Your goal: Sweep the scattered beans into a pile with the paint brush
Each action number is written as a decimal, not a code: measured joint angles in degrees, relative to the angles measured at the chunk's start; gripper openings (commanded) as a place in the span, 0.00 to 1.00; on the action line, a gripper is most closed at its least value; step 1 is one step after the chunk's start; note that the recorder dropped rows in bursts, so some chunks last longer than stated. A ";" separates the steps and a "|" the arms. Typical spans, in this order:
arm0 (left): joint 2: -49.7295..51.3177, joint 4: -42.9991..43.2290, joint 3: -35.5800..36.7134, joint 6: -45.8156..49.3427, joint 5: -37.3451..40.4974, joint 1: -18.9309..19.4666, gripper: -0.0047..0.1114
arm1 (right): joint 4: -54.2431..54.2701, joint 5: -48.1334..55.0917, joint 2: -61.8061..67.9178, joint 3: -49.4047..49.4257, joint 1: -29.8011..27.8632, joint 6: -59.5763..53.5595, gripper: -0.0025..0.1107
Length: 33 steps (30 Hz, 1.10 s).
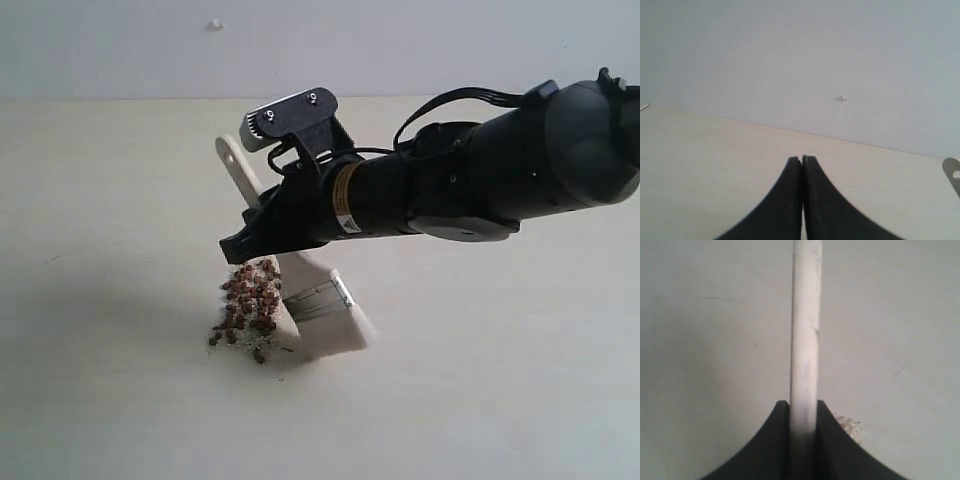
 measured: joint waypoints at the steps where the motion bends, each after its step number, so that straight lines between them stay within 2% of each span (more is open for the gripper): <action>1: 0.00 0.00 0.00 0.00 0.00 0.00 0.04 | 0.00 0.58 0.00 0.00 0.00 0.00 0.02; 16: 0.00 0.00 0.00 0.00 0.00 0.00 0.04 | 0.15 -6.77 2.58 0.00 0.00 -0.26 0.02; 23: 0.00 0.00 0.00 0.00 0.00 0.00 0.04 | 3.62 -12.10 3.43 0.00 0.00 -4.46 0.02; 33: 0.00 0.00 0.00 0.00 0.00 0.00 0.04 | 5.32 -12.30 2.69 0.00 0.00 -7.78 0.02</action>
